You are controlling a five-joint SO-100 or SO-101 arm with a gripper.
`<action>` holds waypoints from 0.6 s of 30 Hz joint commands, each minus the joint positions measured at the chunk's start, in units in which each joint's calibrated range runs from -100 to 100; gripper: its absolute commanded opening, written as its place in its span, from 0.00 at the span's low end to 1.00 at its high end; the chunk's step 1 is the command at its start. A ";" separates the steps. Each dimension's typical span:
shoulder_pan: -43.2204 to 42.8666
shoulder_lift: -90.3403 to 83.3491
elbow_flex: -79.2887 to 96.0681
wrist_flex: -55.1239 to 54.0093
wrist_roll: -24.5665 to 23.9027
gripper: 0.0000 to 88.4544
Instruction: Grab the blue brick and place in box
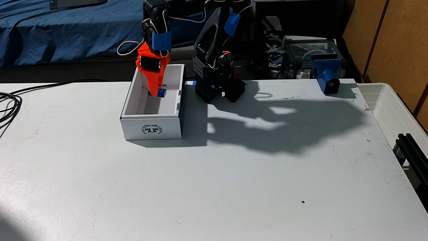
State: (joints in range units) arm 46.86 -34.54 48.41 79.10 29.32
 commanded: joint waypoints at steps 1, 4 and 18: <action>0.46 -1.44 -0.23 -0.47 0.12 0.03; 0.46 -1.44 -0.23 -0.47 0.12 0.12; 0.54 -1.44 -0.59 -0.38 0.12 0.21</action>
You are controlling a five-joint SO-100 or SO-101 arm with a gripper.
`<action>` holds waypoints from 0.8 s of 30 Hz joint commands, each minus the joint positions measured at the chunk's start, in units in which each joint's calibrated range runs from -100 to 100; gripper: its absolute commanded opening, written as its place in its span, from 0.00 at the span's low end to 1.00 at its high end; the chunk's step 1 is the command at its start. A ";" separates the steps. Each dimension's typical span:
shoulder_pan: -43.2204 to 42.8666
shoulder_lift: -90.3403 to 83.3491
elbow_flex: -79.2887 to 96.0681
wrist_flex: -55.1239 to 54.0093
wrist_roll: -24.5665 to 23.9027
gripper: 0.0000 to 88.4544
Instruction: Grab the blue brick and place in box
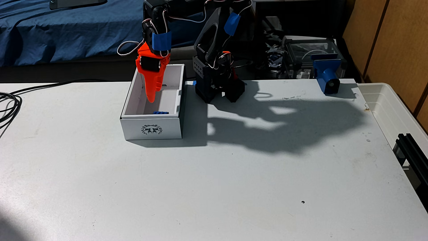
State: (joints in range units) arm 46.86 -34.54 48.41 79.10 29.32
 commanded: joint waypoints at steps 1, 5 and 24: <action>0.54 -1.69 -0.76 -0.38 0.02 0.21; 0.09 -1.52 -5.47 1.95 -0.40 0.21; -16.55 -1.35 -18.33 7.29 -12.93 0.21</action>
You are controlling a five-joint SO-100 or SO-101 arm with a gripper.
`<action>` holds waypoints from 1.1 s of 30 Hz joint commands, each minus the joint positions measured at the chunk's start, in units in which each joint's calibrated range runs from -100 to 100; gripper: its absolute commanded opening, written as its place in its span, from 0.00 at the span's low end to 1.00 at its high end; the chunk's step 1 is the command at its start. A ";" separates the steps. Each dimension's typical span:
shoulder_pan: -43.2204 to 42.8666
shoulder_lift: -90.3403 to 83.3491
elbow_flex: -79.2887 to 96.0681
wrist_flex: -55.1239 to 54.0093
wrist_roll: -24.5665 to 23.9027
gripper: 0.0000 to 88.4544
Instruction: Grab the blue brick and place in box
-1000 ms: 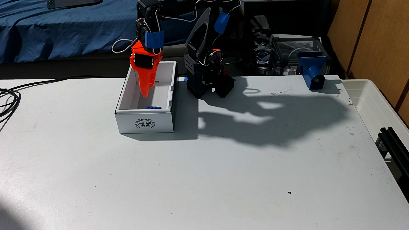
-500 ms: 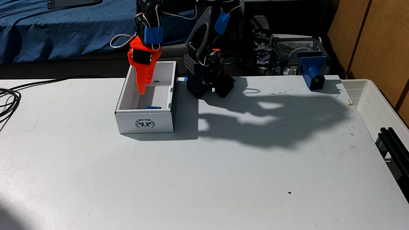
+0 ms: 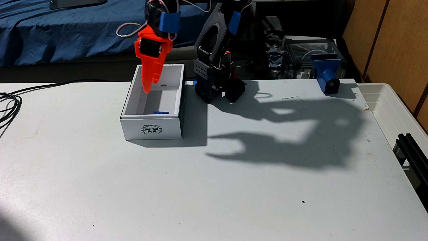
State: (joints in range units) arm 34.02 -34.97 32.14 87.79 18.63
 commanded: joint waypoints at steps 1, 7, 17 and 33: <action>-5.20 -0.93 -1.88 -2.44 -3.29 0.21; -15.15 -0.85 -0.82 -8.47 -9.56 0.21; -26.30 -0.85 13.20 -28.46 -15.03 0.21; -35.36 -1.44 26.33 -45.27 -18.03 0.21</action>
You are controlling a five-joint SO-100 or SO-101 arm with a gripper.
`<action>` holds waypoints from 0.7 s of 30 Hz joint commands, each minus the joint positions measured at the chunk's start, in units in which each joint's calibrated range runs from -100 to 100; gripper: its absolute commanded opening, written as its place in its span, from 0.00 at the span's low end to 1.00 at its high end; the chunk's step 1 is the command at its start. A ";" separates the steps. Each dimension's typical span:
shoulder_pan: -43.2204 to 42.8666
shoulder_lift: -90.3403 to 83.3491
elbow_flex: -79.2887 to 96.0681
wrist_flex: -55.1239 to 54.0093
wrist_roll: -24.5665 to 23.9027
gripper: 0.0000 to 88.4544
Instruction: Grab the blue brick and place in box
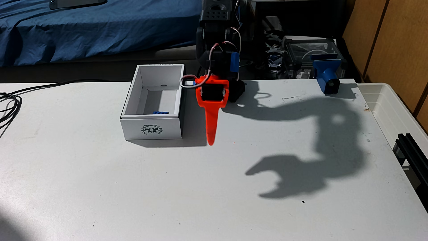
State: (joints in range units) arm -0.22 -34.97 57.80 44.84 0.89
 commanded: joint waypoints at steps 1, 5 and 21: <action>-1.49 -1.69 1.38 -3.00 -0.29 0.21; -2.23 -1.95 3.16 -4.47 -0.29 0.21; -2.75 -16.41 13.18 -4.38 -0.18 0.21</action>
State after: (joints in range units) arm -2.58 -46.20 69.51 41.06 0.89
